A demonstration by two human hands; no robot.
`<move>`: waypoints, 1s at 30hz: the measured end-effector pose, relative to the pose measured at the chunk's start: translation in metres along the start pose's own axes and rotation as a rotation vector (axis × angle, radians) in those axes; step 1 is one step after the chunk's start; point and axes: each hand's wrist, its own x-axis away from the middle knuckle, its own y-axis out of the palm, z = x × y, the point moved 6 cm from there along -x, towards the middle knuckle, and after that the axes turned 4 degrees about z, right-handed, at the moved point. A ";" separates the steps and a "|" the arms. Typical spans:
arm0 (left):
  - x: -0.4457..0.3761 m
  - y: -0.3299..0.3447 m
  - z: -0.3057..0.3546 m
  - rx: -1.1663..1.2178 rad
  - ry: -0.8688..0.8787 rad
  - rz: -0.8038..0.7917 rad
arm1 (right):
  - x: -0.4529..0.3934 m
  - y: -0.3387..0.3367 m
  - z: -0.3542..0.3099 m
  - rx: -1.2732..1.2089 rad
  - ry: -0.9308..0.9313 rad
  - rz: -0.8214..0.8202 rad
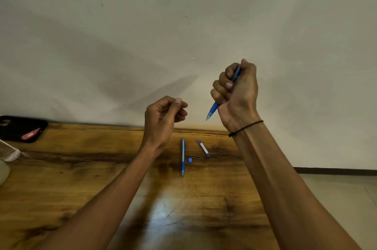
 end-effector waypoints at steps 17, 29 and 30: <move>-0.002 -0.005 -0.007 -0.008 -0.021 0.056 | 0.004 0.007 -0.013 -0.050 -0.030 -0.021; 0.001 0.006 0.000 0.030 0.015 -0.103 | -0.011 -0.001 0.011 0.135 -0.026 -0.072; 0.002 0.009 0.001 0.030 0.016 -0.132 | -0.012 -0.003 0.017 0.160 -0.027 -0.068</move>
